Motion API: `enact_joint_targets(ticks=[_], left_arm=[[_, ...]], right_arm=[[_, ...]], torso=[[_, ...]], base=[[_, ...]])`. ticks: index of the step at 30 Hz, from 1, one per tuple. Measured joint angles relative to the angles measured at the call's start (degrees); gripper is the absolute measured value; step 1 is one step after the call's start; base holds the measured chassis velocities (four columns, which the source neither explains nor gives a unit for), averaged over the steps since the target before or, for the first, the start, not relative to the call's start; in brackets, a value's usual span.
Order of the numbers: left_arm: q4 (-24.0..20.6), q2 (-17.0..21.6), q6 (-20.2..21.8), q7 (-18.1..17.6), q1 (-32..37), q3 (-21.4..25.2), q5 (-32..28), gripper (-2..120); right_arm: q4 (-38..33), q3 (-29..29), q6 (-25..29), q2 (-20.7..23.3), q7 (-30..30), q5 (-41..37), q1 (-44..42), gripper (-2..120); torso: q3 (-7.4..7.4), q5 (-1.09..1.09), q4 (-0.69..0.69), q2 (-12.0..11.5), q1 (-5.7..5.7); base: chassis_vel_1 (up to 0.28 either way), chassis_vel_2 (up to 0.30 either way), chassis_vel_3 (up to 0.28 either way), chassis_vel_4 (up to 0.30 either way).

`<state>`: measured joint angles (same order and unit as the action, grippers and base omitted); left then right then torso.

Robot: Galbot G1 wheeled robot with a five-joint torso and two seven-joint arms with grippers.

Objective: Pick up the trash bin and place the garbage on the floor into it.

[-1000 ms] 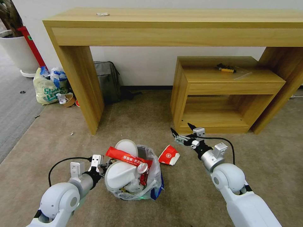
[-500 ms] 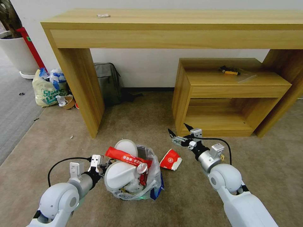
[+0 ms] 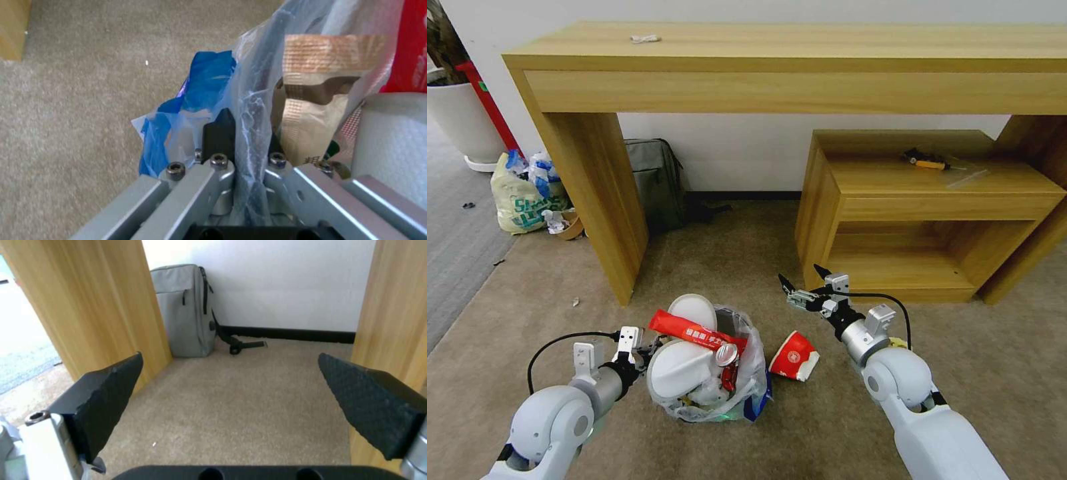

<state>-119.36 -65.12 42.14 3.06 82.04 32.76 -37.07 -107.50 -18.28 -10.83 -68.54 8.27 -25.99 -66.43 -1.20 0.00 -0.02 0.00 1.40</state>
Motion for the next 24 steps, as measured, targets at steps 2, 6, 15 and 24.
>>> enact_joint_targets(ticks=[2, 6, 15, 24], left_arm=[[0.02, 0.00, 0.00, 0.00, -0.03, 0.00, 0.00, 0], [0.13, -0.10, 0.00, 0.00, -0.08, -0.02, 0.00, 0], [0.31, -0.14, 0.00, -0.01, -0.22, 0.20, 0.03, 0], [0.32, -0.19, 0.00, 0.21, 0.17, 0.62, 0.06, 0]], right_arm=[[0.02, 0.00, 0.00, -0.05, -0.13, -0.01, 0.00, 100], [0.13, -0.21, 0.01, -0.02, -0.32, -0.02, -0.19, 100], [-0.16, -2.95, -1.17, 3.50, 0.12, -0.57, -2.31, 100], [9.64, -6.03, -0.42, 8.23, 5.27, -1.55, -5.22, 100]], torso=[[0.00, 0.01, 0.00, 0.00, 0.00], [0.00, 0.00, 0.00, 0.00, 0.00], [-0.01, 0.00, 0.00, 0.00, 0.01], [0.00, 0.00, 0.01, 0.00, 0.00]], base=[[-0.059, 0.130, 0.031, -0.130], [-0.044, 0.119, 0.033, -0.123], [-0.036, 0.096, 0.044, -0.098], [0.000, 0.000, 0.000, 0.000]])
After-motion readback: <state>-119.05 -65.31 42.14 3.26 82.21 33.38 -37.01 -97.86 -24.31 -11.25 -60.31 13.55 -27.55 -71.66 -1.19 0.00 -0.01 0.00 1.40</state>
